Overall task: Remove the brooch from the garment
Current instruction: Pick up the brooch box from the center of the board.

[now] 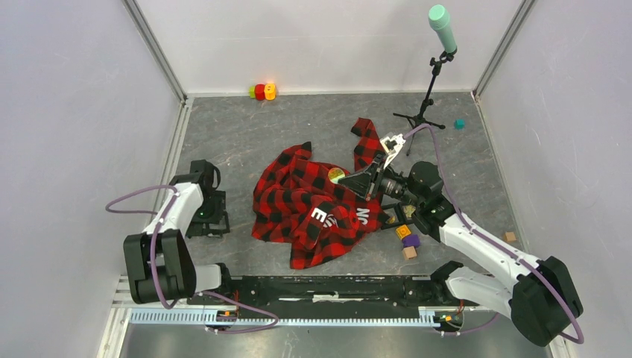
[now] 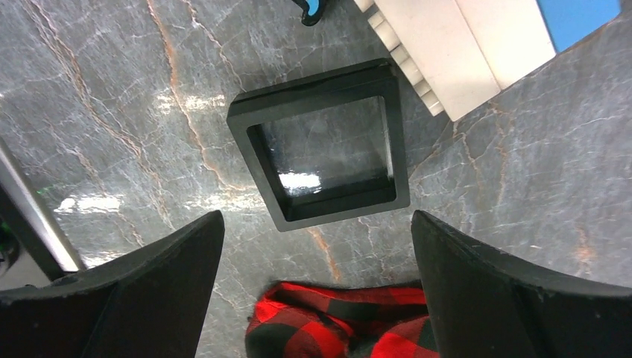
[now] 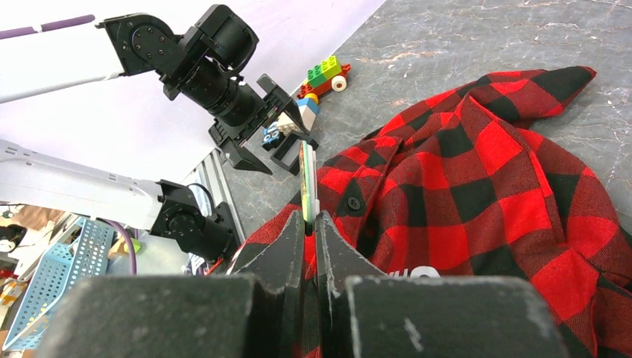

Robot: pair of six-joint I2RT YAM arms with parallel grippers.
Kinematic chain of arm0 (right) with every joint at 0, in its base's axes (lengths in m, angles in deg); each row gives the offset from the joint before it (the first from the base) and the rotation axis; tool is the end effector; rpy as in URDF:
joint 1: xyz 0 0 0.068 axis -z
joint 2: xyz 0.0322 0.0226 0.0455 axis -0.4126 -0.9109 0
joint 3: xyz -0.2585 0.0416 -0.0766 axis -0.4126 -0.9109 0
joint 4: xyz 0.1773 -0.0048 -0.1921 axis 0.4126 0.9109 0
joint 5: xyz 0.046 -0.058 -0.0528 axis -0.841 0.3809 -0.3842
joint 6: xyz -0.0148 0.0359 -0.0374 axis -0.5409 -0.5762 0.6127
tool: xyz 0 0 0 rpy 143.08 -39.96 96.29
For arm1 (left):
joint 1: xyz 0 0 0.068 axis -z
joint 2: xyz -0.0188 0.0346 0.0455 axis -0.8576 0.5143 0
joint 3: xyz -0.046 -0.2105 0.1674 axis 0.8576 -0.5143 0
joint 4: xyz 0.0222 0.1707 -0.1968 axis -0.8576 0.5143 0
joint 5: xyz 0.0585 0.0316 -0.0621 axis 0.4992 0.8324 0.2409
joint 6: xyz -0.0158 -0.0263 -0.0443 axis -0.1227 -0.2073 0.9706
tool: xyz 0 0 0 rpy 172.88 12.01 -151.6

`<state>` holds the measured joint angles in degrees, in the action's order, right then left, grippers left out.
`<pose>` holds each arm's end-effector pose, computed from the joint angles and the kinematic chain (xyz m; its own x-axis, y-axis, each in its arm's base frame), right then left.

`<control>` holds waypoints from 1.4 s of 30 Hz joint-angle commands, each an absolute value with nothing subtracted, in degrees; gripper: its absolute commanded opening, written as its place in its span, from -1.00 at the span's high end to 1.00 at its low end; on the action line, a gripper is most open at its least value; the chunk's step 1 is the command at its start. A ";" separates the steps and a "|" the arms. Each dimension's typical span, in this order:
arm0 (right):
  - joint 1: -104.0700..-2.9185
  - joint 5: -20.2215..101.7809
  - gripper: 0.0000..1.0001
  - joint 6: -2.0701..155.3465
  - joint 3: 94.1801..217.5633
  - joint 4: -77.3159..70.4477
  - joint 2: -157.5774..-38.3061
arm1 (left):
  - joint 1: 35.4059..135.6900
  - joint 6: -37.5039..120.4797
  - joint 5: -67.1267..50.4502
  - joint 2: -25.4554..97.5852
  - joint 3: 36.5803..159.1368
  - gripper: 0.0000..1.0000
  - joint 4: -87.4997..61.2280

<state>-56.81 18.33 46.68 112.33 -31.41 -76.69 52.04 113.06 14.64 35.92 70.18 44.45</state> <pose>0.1904 0.1422 0.2802 -0.5353 0.2735 -0.7992 -0.7076 0.3716 0.6011 0.1987 0.0335 0.1868 0.0154 -0.9656 -0.2595 -0.9994 -0.0067 -0.0347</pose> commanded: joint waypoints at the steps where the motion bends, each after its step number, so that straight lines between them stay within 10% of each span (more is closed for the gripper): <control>1: -56.53 16.95 1.00 46.64 112.32 -34.35 -75.33 | 50.94 120.41 15.85 33.02 68.97 -1.00 41.29; 18: -56.43 16.77 1.00 46.46 112.23 -33.91 -73.88 | 46.36 118.51 12.23 38.75 70.31 -0.97 39.98; 31: -56.44 16.45 1.00 47.61 112.75 -32.95 -73.57 | 45.86 115.70 10.64 40.27 70.88 -0.31 40.95; 42: -62.92 4.64 1.00 60.83 118.64 -17.87 -73.99 | 57.59 102.15 8.86 38.94 80.86 -0.22 43.59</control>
<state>-58.72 8.74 51.27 114.41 -28.19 -75.47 51.54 109.15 8.24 40.64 75.14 41.87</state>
